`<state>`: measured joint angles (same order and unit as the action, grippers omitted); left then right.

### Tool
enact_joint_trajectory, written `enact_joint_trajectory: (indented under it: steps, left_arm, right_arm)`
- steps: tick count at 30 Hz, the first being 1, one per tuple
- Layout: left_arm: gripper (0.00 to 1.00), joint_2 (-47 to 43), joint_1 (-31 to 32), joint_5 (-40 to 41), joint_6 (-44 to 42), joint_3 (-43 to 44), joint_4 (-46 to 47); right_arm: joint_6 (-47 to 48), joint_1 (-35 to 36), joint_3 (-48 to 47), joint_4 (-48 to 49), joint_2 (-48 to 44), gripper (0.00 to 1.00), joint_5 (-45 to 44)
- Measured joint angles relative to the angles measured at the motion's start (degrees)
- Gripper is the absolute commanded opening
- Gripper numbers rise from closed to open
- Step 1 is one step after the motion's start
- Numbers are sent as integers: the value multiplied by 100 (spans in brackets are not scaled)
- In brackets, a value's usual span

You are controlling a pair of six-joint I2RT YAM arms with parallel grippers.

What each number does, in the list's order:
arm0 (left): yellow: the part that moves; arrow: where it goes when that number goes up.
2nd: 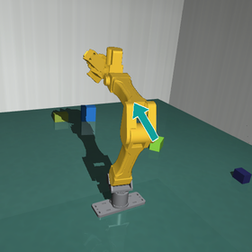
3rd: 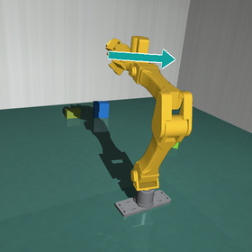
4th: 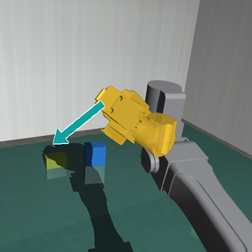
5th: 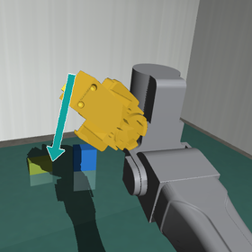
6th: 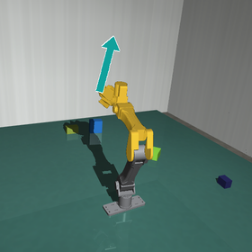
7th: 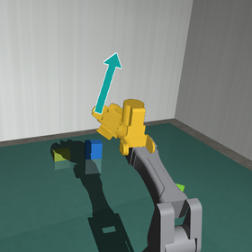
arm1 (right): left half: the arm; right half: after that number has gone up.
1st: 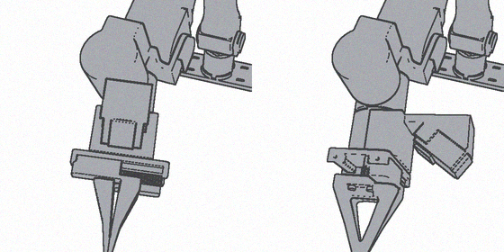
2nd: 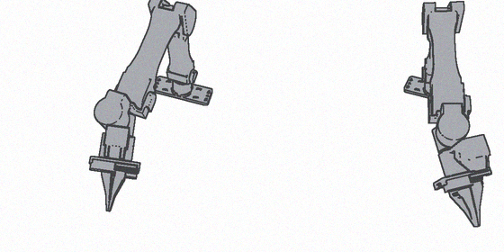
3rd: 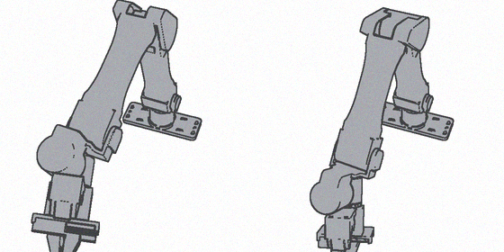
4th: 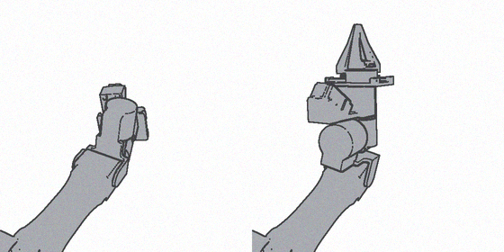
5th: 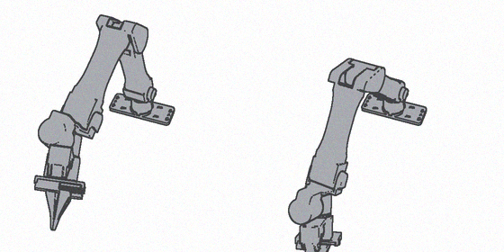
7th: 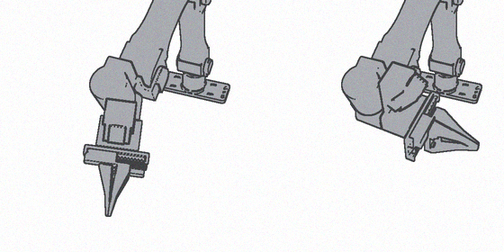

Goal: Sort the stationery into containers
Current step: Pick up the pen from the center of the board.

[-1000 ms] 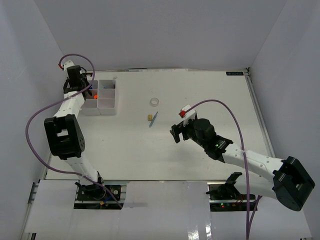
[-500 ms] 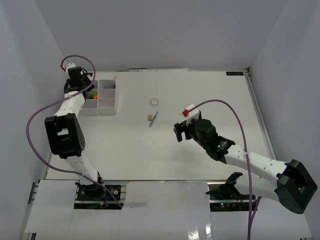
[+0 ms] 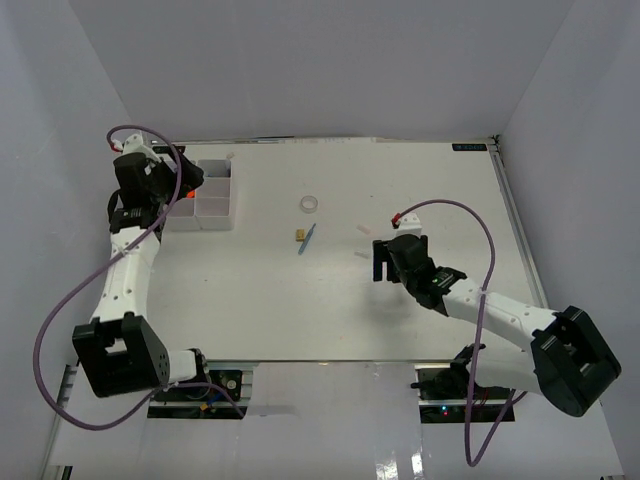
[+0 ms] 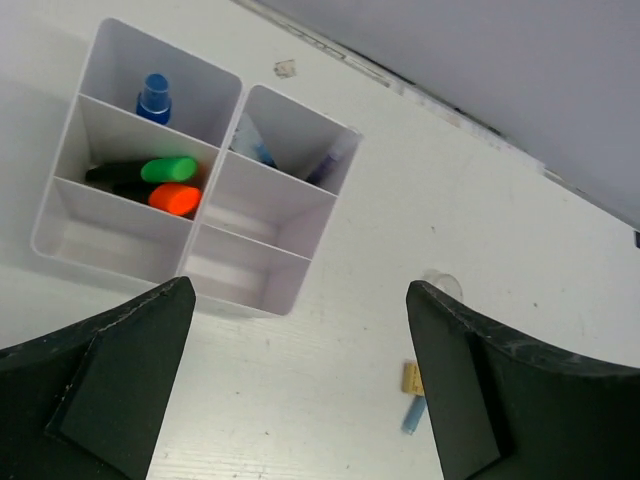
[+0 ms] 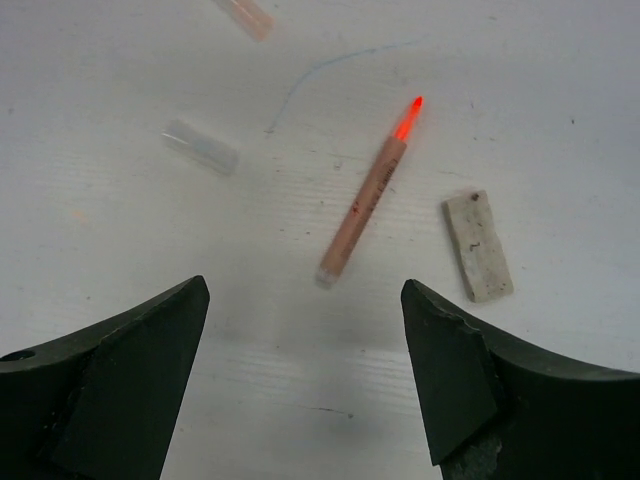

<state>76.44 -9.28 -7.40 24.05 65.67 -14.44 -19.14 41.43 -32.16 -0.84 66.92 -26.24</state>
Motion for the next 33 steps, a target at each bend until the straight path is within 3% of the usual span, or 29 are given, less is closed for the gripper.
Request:
enact_joint_trajectory:
  steps: [5, 8, 17, 26, 31, 33]
  left_arm:
    - [98, -940, 2, -442, -44, -896, 120]
    - [98, -1169, 2, -570, -74, -1344, 101]
    - [98, -1233, 2, -787, -72, -1528, 122]
    - [98, -1255, 2, -916, -63, -1532, 179]
    - [98, -1250, 4, -1207, 24, -1541, 289]
    - [98, -1248, 13, -1412, 87, -1574, 334]
  right_arm:
    - [-444, -396, -28, -142, 481, 67, -59]
    - [-643, -557, -166, -214, 907, 61, -63]
    - [-1008, -686, -621, -208, 1862, 42, -87]
    - [-1198, -693, -590, -179, 1864, 26, -140]
    - [-1215, -693, -304, -68, 1576, 8, -28]
    - [-1189, -693, -227, -26, 1497, 8, 24]
